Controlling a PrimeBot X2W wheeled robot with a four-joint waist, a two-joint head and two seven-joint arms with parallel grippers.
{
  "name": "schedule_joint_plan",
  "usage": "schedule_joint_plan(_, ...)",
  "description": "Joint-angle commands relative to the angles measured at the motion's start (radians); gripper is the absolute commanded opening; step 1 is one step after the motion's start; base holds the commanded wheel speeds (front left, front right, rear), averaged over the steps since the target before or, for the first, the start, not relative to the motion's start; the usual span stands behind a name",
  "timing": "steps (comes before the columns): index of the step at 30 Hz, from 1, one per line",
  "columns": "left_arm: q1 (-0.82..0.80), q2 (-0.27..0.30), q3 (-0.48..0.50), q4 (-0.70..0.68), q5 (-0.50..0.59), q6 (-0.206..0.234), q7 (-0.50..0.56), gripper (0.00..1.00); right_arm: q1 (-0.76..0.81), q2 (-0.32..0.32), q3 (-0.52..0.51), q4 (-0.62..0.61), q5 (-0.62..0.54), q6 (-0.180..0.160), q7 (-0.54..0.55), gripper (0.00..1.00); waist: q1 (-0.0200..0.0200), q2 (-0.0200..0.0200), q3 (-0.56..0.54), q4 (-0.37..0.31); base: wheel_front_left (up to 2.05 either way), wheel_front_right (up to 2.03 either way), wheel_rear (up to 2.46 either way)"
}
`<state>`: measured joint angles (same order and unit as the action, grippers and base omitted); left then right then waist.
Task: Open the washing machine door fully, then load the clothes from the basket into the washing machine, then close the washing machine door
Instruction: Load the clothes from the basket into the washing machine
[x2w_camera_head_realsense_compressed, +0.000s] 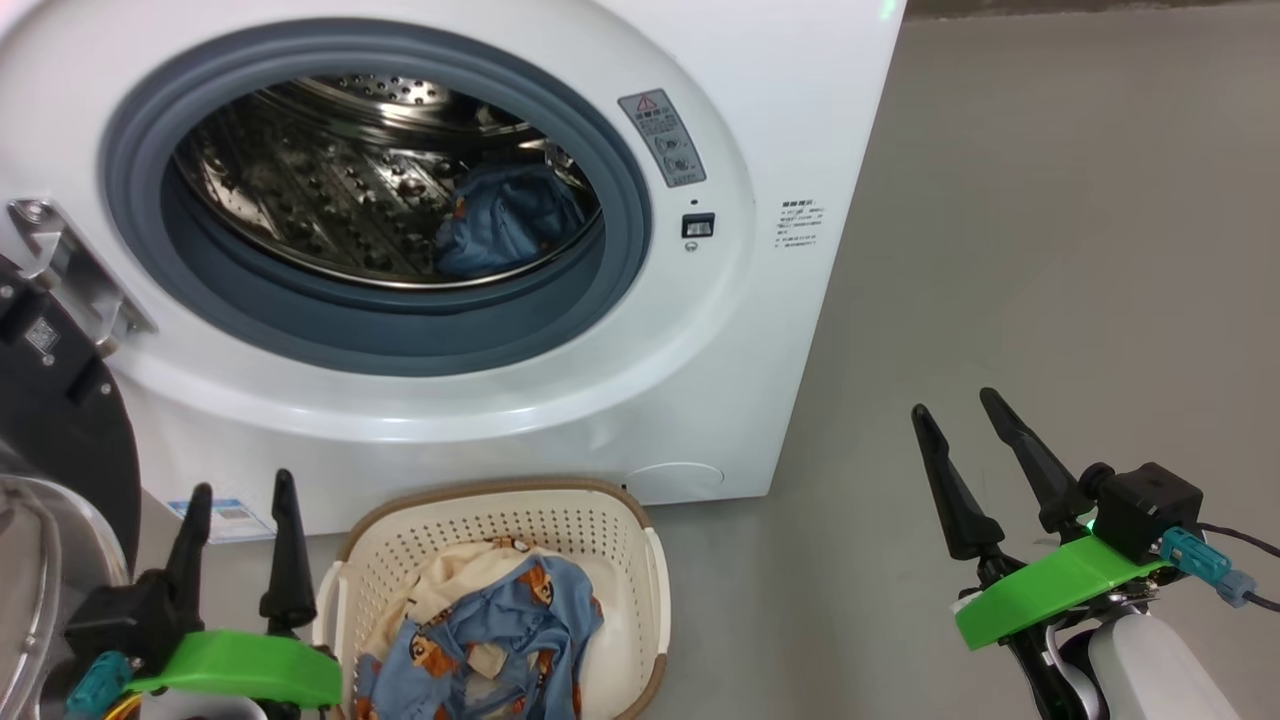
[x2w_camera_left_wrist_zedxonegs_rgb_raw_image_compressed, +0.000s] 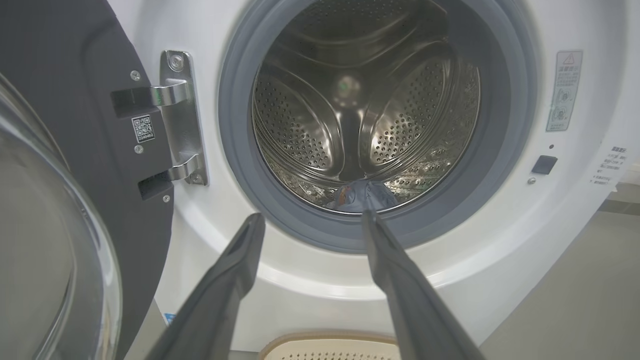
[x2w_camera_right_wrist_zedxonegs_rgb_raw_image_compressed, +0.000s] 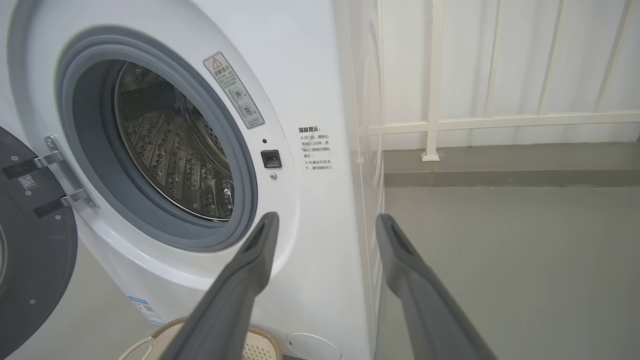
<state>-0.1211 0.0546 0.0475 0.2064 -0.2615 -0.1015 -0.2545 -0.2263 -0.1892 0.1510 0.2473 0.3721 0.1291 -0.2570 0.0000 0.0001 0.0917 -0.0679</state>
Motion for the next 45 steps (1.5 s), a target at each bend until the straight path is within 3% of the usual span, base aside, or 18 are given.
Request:
schedule_joint_plan(1, -0.015, 0.016, 0.023, -0.008, -0.011, 0.002, 0.006, 1.0, -0.009, -0.007, 0.022, -0.026, 0.0, 0.002, -0.005, 1.0, 0.0, -0.0001, 0.019, -0.003, 0.0, 0.0, 0.0)
schedule_joint_plan(15, -0.152, 0.055, -0.036, 0.151, -0.033, -0.017, 0.037, 1.0, -0.065, 0.031, -0.002, -0.061, -0.011, 0.002, -0.005, 1.0, 0.0, -0.0001, 0.205, -0.043, 0.0, 0.0, 0.0)
schedule_joint_plan(31, -0.377, 0.129, -0.129, 0.442, -0.067, -0.028, 0.04, 1.0, -0.171, 0.089, -0.017, -0.105, -0.02, 0.002, -0.005, 1.0, 0.0, -0.0001, 0.458, -0.112, 0.0, 0.0, 0.0)
schedule_joint_plan(45, -0.597, 0.193, -0.292, 0.75, -0.144, -0.029, 0.109, 1.0, -0.256, 0.122, 0.004, -0.135, -0.018, 0.002, -0.005, 1.0, 0.0, -0.0001, 0.661, -0.183, 0.0, 0.0, 0.0)
